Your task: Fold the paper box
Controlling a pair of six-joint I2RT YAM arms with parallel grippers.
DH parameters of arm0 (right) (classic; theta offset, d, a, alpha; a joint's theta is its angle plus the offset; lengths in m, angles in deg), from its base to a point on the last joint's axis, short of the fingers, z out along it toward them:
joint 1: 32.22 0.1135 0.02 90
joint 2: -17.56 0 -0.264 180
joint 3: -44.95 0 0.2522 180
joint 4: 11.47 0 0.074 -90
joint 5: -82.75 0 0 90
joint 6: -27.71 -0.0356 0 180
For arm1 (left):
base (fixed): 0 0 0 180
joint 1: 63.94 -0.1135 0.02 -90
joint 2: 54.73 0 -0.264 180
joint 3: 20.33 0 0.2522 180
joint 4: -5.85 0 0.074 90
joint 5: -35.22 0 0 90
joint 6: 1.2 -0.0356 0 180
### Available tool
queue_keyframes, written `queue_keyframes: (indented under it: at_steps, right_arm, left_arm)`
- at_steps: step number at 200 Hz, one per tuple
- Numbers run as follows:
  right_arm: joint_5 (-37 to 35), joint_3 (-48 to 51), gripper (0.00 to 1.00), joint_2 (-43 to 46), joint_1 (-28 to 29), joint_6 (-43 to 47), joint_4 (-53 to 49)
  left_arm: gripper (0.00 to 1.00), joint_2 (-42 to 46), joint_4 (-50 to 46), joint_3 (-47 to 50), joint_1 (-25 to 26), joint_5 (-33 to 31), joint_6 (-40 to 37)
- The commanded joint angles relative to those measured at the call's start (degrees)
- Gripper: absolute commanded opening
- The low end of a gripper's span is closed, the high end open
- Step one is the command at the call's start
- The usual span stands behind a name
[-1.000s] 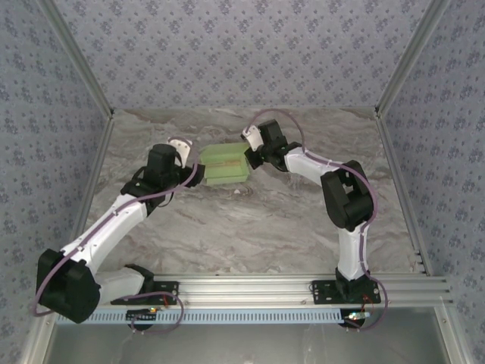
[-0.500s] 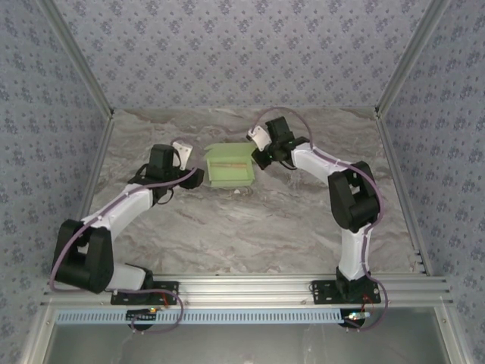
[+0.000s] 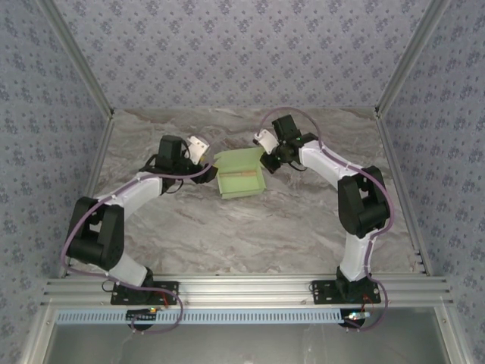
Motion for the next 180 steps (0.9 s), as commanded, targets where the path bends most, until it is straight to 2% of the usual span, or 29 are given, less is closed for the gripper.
queue_keyframes:
  at_steps: [1, 13, 43, 76, 137, 153, 180]
  right_arm:
    - [-0.7, -0.3, 0.0, 1.8, -0.1, 0.3, -2.3]
    - [-0.9, -0.3, 0.0, 1.9, -0.1, 0.2, -2.2]
    - [-1.3, -0.3, 0.0, 1.8, 0.0, -0.8, -2.0]
    - [-2.4, -0.4, 0.0, 1.5, 0.1, -1.7, -1.7]
    - [-6.9, -2.1, 0.0, 1.4, 2.2, -5.3, -3.5]
    - [-9.8, -3.4, 0.0, 1.0, 2.9, -9.2, -4.5]
    - [-19.0, -6.7, 0.0, -0.3, 5.1, -24.9, -7.4]
  left_arm:
    - [0.68, -1.4, -0.9, -3.1, 0.8, 2.7, -1.9]
    - [0.63, -2.8, -1.1, -4.2, 1.2, 2.8, -2.0]
    - [0.4, -6.5, -3.6, -7.6, 1.8, 2.1, -1.8]
    - [0.2, -7.3, -4.5, -8.5, 2.0, 1.6, -0.3]
    - [0.08, -8.1, -2.2, -9.2, 3.7, -2.8, 3.2]
    - [0.03, -8.2, -1.1, -9.4, 4.8, -7.2, 6.1]
    - [0.02, -7.2, 2.3, -8.5, 10.2, -23.5, 16.2]
